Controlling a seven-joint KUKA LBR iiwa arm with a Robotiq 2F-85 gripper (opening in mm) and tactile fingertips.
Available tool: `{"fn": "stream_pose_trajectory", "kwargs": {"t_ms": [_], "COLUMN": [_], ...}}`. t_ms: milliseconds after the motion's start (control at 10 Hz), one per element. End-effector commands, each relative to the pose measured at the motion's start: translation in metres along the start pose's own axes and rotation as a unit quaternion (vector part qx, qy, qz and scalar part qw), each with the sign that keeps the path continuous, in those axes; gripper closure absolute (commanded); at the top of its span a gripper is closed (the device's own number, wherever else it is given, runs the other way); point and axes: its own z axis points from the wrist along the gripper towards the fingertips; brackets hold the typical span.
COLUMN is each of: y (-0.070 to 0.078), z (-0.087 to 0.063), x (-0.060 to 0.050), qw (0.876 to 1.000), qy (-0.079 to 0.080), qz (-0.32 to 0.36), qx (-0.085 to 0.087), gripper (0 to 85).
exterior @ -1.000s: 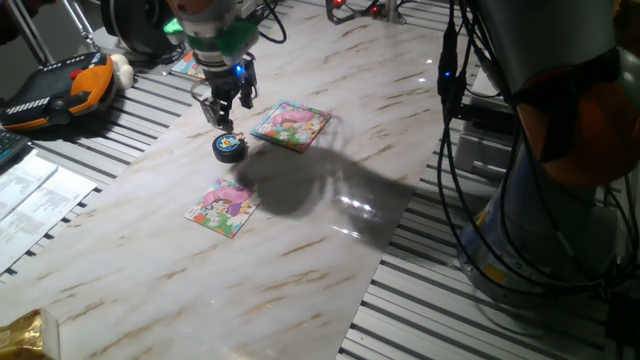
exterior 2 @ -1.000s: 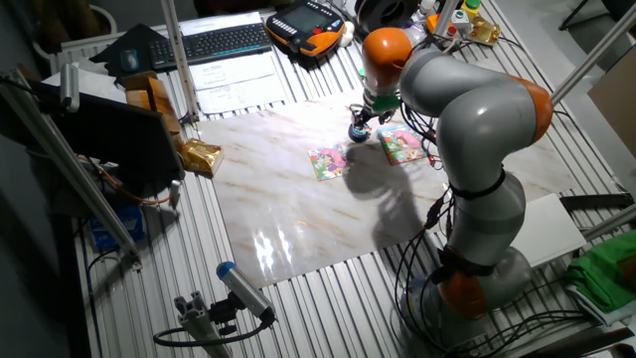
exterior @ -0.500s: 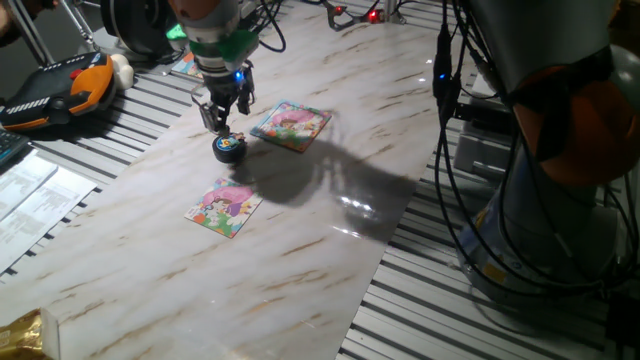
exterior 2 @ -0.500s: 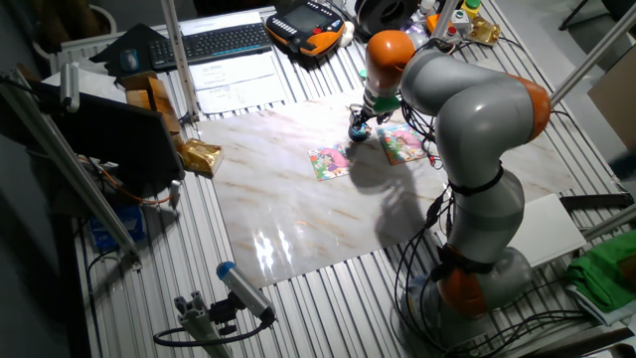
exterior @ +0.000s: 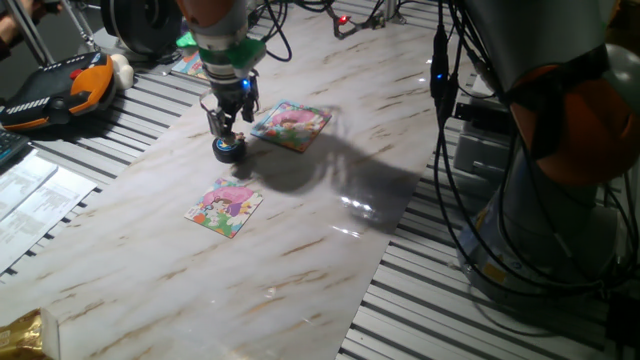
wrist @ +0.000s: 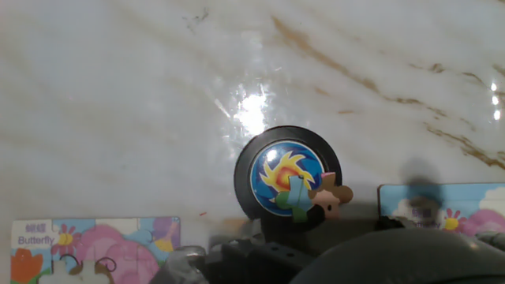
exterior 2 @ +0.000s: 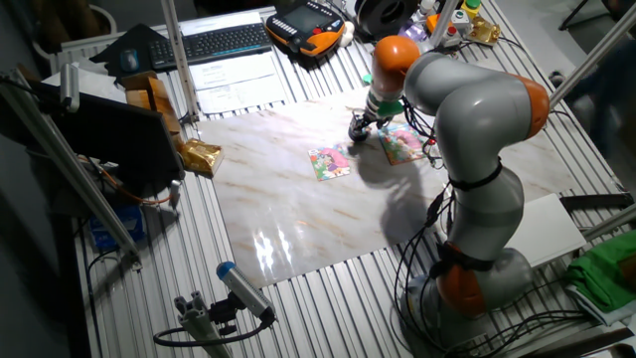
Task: Assemble one piece of a puzzle
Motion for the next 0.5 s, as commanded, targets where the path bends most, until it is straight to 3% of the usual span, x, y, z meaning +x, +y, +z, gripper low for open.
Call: {"fn": "stream_pose_trajectory", "kwargs": {"t_ms": [0, 400], "y": [0.0002, -0.0013], "z": [0.0015, 0.0081], "x": [-0.001, -0.0081], "qw": [1.0, 1.0], "qy": [-0.001, -0.001], "qz": [0.0, 0.006], "qx": [-0.001, -0.025], "gripper": [11.0, 9.7]}}
